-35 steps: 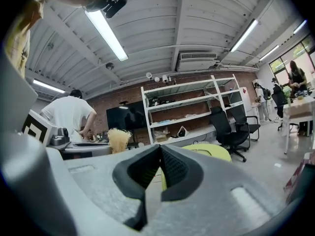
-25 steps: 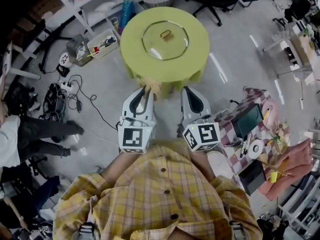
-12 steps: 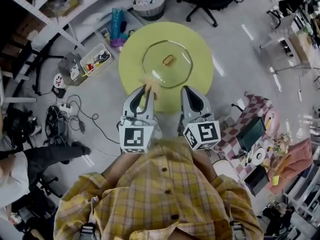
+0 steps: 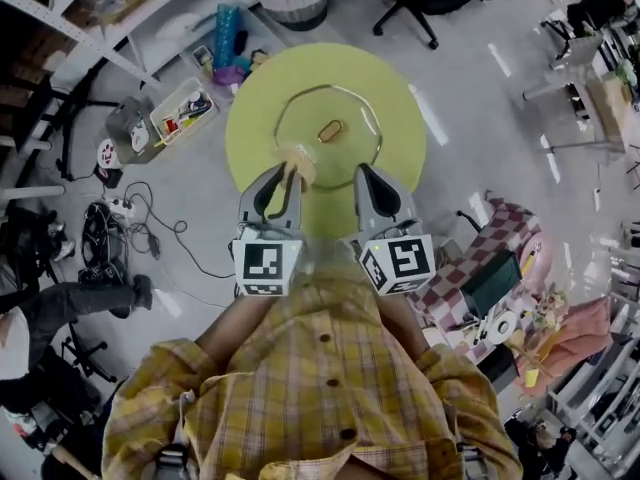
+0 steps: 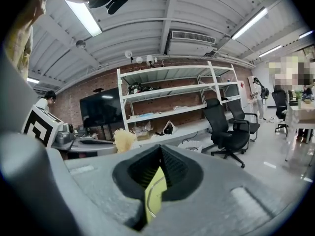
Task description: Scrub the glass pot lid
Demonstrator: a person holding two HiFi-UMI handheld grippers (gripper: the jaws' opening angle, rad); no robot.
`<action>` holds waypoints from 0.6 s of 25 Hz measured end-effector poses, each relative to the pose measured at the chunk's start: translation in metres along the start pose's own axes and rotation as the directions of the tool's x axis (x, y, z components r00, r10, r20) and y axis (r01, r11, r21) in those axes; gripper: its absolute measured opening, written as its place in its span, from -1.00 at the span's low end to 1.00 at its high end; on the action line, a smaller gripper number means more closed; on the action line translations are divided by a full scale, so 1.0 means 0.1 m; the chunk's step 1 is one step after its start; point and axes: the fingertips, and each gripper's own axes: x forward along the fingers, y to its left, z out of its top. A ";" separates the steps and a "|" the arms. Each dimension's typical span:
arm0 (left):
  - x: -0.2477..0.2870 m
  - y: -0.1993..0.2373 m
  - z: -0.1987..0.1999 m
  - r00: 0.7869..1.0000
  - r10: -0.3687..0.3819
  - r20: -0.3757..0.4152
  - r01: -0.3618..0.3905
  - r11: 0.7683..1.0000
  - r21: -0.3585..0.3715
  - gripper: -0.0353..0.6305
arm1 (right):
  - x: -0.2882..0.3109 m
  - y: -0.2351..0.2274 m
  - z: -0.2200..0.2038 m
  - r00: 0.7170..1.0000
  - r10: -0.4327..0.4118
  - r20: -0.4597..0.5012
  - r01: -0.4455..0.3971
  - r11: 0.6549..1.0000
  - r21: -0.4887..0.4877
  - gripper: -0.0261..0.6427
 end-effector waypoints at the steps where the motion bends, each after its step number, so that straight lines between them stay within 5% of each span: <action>1: 0.08 0.01 -0.03 1.000 0.003 -0.018 -0.003 1.000 0.003 -0.74 | 0.05 -0.06 -0.02 1.000 0.009 0.000 -0.009 1.000 0.004 -0.93; 15: 0.69 0.31 -0.54 0.978 0.007 -0.209 -0.027 0.995 -0.093 -0.76 | 0.55 -0.35 -0.46 0.994 0.044 -0.096 -0.035 0.995 0.088 -0.93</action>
